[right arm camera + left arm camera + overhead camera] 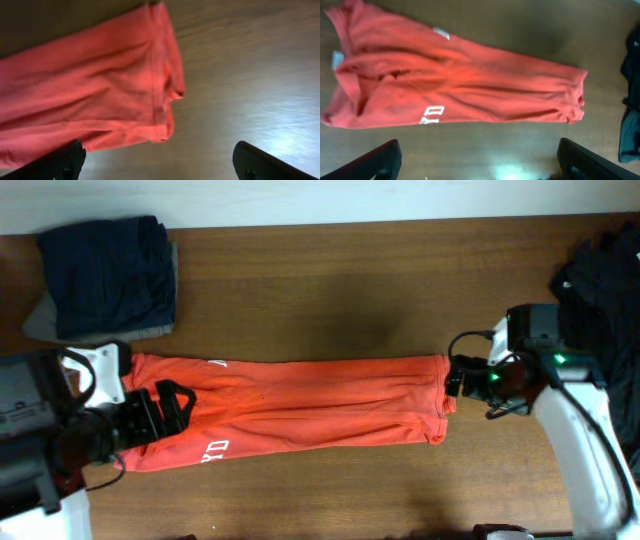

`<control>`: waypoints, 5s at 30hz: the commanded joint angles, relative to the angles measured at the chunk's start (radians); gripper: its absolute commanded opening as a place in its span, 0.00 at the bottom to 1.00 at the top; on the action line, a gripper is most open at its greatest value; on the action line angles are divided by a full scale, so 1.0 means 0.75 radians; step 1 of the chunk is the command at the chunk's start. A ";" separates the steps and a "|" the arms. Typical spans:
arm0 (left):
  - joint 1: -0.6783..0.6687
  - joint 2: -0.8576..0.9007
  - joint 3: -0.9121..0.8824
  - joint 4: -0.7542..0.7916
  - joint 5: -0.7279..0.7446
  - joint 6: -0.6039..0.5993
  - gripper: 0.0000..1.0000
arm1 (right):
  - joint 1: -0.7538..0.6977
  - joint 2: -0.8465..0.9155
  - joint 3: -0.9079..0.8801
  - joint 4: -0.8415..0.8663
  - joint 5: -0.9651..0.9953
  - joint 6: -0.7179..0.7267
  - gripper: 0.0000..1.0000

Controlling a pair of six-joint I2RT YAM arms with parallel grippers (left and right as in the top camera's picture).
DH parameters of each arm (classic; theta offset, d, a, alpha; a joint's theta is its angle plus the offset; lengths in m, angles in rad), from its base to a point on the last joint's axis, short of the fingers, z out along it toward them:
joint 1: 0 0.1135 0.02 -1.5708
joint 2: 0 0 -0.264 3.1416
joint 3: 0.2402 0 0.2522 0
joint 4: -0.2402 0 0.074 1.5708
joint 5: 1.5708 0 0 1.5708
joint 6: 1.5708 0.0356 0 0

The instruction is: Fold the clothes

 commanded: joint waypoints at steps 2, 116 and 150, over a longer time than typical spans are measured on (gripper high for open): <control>-0.005 -0.015 -0.126 0.015 0.033 0.006 0.99 | -0.099 0.128 -0.014 0.064 -0.191 -0.088 0.99; -0.005 -0.003 -0.228 0.053 0.030 0.006 0.99 | -0.022 0.549 0.289 -0.038 -0.105 -0.262 0.04; -0.005 -0.003 -0.228 0.042 0.030 0.007 0.99 | 0.689 0.558 0.279 0.058 -0.068 0.047 0.10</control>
